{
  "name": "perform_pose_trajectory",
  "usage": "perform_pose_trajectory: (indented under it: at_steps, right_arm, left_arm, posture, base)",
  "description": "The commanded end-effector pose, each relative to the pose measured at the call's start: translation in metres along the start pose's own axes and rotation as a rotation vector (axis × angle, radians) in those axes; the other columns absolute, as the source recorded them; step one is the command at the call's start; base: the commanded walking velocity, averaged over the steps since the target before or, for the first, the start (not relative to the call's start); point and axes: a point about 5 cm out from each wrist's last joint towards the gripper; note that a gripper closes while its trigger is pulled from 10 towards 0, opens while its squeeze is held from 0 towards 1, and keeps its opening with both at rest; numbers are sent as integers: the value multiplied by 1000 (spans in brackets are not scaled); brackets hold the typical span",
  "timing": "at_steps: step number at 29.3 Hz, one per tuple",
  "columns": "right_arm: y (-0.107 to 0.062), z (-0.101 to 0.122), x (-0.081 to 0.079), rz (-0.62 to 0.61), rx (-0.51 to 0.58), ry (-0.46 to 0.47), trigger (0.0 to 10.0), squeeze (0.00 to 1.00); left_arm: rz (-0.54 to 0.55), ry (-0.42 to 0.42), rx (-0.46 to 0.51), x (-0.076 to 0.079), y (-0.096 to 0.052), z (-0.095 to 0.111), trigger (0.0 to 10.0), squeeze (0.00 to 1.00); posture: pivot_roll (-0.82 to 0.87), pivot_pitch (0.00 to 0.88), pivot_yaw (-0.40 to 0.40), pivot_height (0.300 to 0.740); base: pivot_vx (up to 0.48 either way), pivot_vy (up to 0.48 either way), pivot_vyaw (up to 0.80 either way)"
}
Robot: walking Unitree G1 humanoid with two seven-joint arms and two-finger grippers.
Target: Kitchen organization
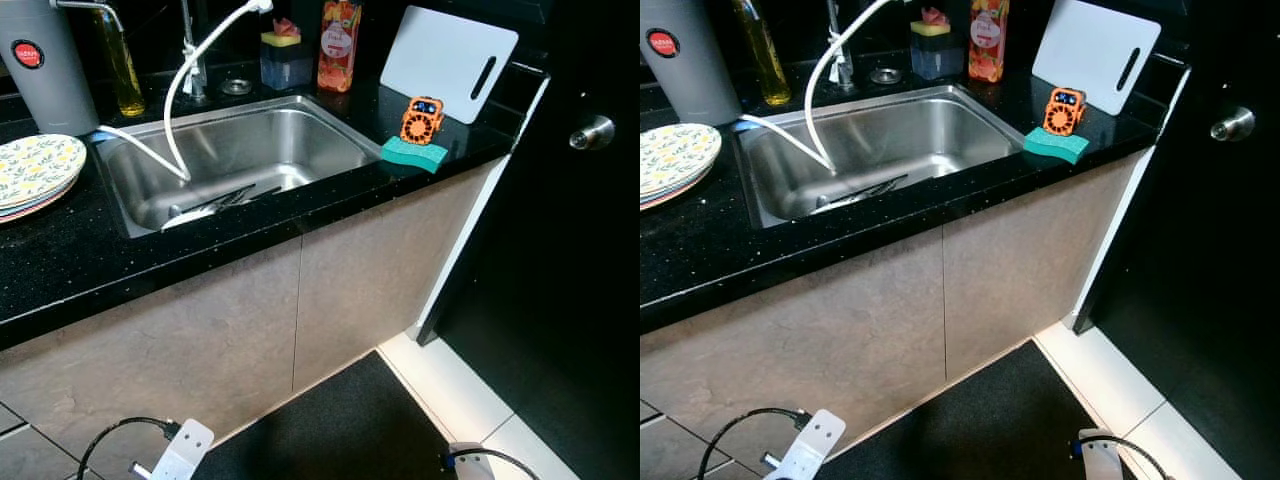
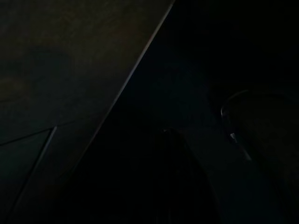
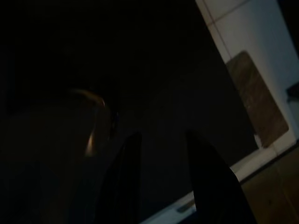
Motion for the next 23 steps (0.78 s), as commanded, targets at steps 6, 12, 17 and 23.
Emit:
perform_pose_trajectory:
  at_steps: [6,12,17,23]
  right_arm:
    - [-3,-9,10,-23,-13,18,10000,0]
    - [-4,-6,19,-46,-10,8,10000,0]
    - [-2,4,19,-47,19,25,10000,0]
    - [-3,3,20,-64,35,67,10000,0]
  left_arm:
    - [-23,32,12,3,1,4,10000,0]
    - [-13,19,78,-2,7,30,10000,0]
    - [-21,36,89,-2,8,36,10000,0]
    - [-55,78,66,5,7,31,10000,0]
  posture:
    - [-9,44,-12,740]
    - [-22,30,-5,740]
    - [-44,21,-1,740]
    - [-89,12,23,740]
  base:
    - [0,0,0]
    - [0,0,0]
    - [0,0,0]
    - [0,0,0]
Point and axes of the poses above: a point about 5 cm out from each wrist's last joint towards the gripper, its own y axis pointing out of the wrist towards the gripper, its own z axis along the axis of the wrist's last joint, x = y × z, and after that the axes turned 14 degrees about y, right-handed
